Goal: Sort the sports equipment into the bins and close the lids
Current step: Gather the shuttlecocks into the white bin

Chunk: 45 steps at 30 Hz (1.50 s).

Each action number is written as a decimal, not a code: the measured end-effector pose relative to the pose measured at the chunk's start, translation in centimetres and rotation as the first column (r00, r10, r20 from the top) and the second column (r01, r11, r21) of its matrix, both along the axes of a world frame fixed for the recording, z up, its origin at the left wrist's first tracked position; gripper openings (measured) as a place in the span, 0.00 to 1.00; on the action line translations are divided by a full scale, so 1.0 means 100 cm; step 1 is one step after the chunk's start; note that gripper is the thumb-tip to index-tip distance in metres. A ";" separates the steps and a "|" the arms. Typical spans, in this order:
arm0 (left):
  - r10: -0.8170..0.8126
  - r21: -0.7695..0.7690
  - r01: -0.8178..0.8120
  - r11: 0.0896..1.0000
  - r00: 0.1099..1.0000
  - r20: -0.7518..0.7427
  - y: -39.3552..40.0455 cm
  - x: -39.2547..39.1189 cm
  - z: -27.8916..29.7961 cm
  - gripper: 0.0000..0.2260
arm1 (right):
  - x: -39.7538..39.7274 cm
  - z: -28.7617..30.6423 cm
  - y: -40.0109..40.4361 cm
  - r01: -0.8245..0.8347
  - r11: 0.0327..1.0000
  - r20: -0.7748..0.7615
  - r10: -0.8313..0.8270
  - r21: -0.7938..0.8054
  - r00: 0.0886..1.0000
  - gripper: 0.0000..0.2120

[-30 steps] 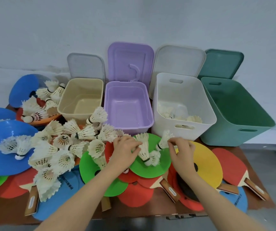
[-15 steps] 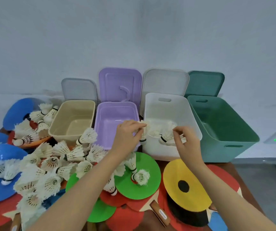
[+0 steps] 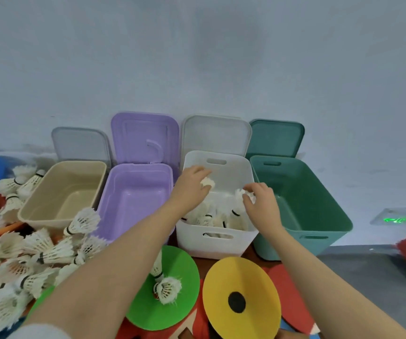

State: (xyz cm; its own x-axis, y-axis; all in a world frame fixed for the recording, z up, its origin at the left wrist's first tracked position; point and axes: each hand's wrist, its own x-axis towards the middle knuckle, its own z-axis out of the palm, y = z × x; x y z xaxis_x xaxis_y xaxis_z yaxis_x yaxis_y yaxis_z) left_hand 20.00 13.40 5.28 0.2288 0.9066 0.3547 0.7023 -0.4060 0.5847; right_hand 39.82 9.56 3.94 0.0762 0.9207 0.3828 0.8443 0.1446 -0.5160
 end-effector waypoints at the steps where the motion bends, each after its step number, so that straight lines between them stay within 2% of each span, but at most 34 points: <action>1: 0.001 -0.027 -0.002 1.000 0.998 -0.064 0.001 -0.004 -0.005 0.19 | 0.002 -0.002 -0.002 -0.018 1.000 0.018 0.018 -0.003 1.000 0.10; 5: 0.006 -0.007 -0.007 1.000 0.981 -0.194 -0.011 -0.030 -0.022 0.23 | -0.003 -0.007 -0.022 -0.142 0.987 0.035 0.140 0.077 0.990 0.09; 9: 0.039 0.105 -0.018 0.994 0.980 -0.197 -0.038 -0.051 -0.039 0.23 | -0.016 -0.020 -0.048 -0.248 0.963 -0.005 0.250 0.109 0.968 0.08; 14: 0.089 0.230 -0.056 0.972 0.987 -0.133 -0.075 -0.079 -0.062 0.17 | -0.042 -0.039 -0.070 -0.375 0.921 -0.069 0.383 0.106 0.921 0.10; 16: 0.103 0.217 -0.074 0.973 0.987 -0.124 -0.092 -0.091 -0.072 0.15 | -0.056 -0.047 -0.078 -0.398 0.913 -0.069 0.404 0.090 0.912 0.12; 19: 0.089 0.115 -0.072 0.991 0.985 -0.150 -0.113 -0.109 -0.085 0.16 | -0.076 -0.062 -0.089 -0.432 0.901 -0.074 0.434 0.043 0.898 0.12; 22: 0.072 -0.002 -0.075 0.997 0.961 -0.265 -0.125 -0.122 -0.094 0.17 | -0.094 -0.082 -0.097 -0.420 0.902 -0.083 0.413 -0.102 0.907 0.14; 24: 0.053 -0.064 -0.082 0.995 0.929 -0.366 -0.131 -0.125 -0.105 0.17 | -0.108 -0.098 -0.101 -0.403 0.862 -0.006 0.422 -0.309 0.907 0.22; 26: 0.036 -0.102 -0.084 0.991 0.915 -0.402 -0.136 -0.125 -0.115 0.17 | -0.121 -0.112 -0.105 -0.356 0.795 0.064 0.441 -0.490 0.895 0.34; 28: 0.044 -0.107 -0.096 0.990 0.910 -0.413 -0.139 -0.123 -0.121 0.17 | -0.131 -0.124 -0.109 -0.314 0.768 0.074 0.423 -0.559 0.903 0.39; 30: 0.075 -0.093 -0.127 0.988 0.900 -0.430 -0.137 -0.120 -0.123 0.16 | -0.138 -0.131 -0.113 -0.309 0.787 0.049 0.393 -0.534 0.918 0.34; 35: 0.189 -0.084 -0.240 0.967 0.899 -0.395 -0.128 -0.109 -0.123 0.13 | -0.132 -0.132 -0.118 -0.320 0.886 -0.014 0.334 -0.335 0.942 0.23; 40: 0.156 -0.095 -0.212 0.973 0.899 -0.410 -0.128 -0.097 -0.129 0.12 | -0.105 -0.127 -0.120 -0.288 0.924 -0.077 0.278 -0.253 0.958 0.19; 42: 0.169 -0.070 -0.208 0.976 0.916 -0.364 -0.130 -0.094 -0.130 0.09 | -0.100 -0.124 -0.123 -0.275 0.933 -0.092 0.261 -0.232 0.961 0.19; 45: 0.153 0.017 -0.152 0.988 0.969 -0.197 -0.132 -0.094 -0.129 0.07 | -0.097 -0.114 -0.128 -0.292 0.941 -0.133 0.271 -0.169 0.953 0.22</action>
State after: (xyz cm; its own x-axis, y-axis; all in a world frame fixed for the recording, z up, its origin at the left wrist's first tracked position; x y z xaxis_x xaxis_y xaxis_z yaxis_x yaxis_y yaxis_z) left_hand 10.56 0.19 -7.63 0.1535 0.9356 0.3181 0.8572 -0.2862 0.4281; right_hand 30.11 -3.28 -7.49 -0.1656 0.9640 0.2079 0.7220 0.2621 -0.6403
